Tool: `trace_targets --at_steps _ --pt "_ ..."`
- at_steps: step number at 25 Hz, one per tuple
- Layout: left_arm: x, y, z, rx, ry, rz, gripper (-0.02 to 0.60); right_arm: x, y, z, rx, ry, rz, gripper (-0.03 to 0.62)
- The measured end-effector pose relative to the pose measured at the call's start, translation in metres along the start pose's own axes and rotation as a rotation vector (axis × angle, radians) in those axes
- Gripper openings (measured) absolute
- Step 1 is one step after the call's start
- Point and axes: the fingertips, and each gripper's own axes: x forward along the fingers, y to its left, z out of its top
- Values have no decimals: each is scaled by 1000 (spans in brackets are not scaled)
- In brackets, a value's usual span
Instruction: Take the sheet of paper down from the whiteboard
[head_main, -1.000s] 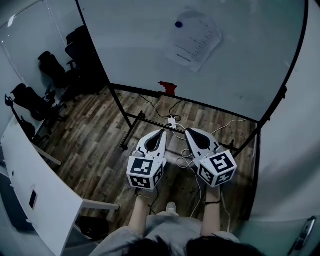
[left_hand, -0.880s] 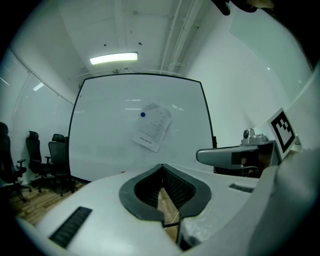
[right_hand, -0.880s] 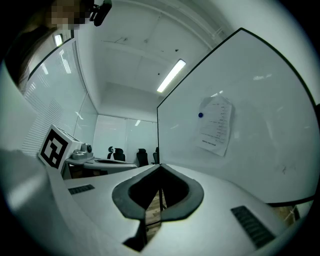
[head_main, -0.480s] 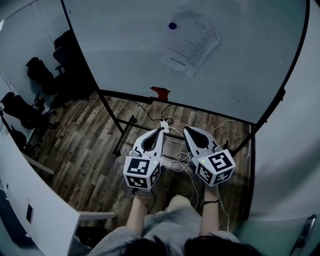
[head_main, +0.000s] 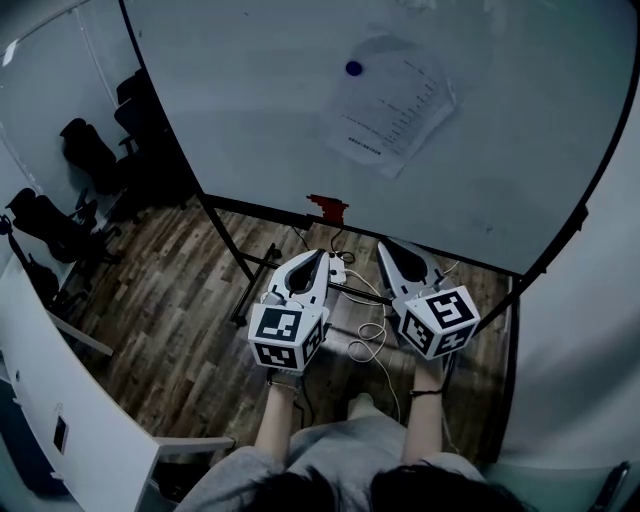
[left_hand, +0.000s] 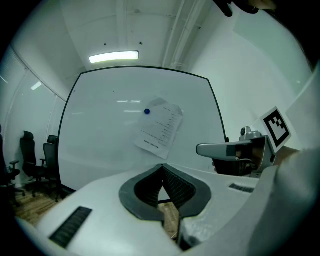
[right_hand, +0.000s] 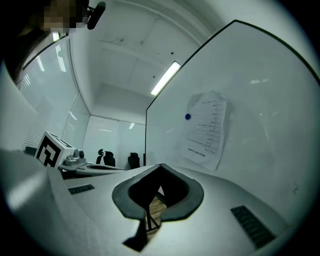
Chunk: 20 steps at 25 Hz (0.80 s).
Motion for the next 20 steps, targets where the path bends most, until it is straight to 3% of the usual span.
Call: trace_targets --at_steps 12,20 --pt "60 22 23 45 -22 58 5 48 -54 20 10 -39 18 0" --pt "99 13 36 45 -41 24 5 64 -77 33 31 -66 22 0"
